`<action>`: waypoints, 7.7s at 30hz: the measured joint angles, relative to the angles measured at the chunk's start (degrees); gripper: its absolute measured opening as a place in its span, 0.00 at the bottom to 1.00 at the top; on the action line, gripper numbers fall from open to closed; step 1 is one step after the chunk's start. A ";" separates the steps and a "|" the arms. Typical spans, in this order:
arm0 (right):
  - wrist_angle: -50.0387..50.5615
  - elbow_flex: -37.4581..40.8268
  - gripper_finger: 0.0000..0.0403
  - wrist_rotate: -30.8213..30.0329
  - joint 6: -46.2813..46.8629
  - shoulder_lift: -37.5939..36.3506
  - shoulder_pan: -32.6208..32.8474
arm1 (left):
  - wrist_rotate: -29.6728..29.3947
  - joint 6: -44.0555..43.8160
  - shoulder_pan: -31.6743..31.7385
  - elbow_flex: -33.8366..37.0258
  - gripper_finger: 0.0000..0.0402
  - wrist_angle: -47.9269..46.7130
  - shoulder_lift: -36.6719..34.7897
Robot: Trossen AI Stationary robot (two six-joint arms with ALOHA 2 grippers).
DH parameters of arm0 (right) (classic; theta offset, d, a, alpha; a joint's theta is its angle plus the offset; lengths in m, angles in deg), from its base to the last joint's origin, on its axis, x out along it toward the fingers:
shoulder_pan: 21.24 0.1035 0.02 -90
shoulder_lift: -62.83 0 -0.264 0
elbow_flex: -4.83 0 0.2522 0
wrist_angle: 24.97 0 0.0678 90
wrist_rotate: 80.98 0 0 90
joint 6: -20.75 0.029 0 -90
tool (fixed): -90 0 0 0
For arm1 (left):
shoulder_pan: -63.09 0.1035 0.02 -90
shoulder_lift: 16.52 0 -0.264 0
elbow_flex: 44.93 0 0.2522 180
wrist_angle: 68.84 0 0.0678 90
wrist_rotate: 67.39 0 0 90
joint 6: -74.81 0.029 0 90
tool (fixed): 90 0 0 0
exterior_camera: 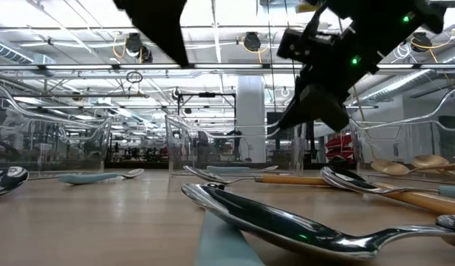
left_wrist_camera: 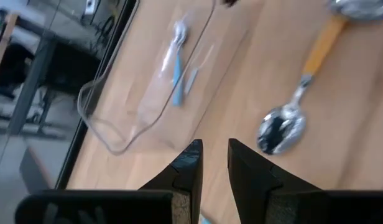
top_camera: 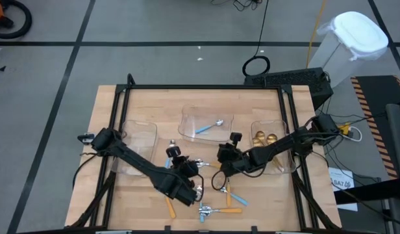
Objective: Sort silverware by color (type)
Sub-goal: Adjust the top center transparent bin, then put the blue spoon into the top transparent bin
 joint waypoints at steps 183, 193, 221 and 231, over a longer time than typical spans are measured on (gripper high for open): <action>11.39 -0.02 0.03 -0.45 0.67 -8.51 9.16 | 16.76 -35.78 4.85 -0.84 0.00 -6.92 11.38; 11.35 -0.02 0.03 -0.45 -0.24 -8.53 10.17 | 20.14 -39.98 6.84 -0.49 0.00 -15.04 11.19; 12.87 -0.02 0.03 0.90 -0.27 -8.53 10.54 | 26.41 -26.32 11.82 7.53 0.47 -6.29 11.15; 12.86 -0.02 0.03 0.97 -0.25 -8.53 10.54 | 28.54 -21.65 13.22 7.53 0.44 -6.83 11.12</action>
